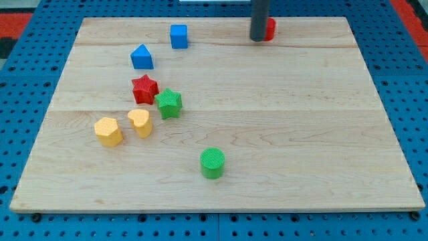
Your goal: Push the blue cube to the top center of the board
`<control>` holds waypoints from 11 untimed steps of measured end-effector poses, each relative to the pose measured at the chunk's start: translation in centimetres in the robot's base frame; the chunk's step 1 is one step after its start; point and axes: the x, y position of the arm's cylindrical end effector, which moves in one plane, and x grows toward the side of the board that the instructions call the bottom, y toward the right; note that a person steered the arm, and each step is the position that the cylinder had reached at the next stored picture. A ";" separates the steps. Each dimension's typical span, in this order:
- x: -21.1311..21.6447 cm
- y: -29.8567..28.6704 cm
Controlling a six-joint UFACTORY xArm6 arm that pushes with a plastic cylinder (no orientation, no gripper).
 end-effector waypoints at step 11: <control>-1.8 -14.0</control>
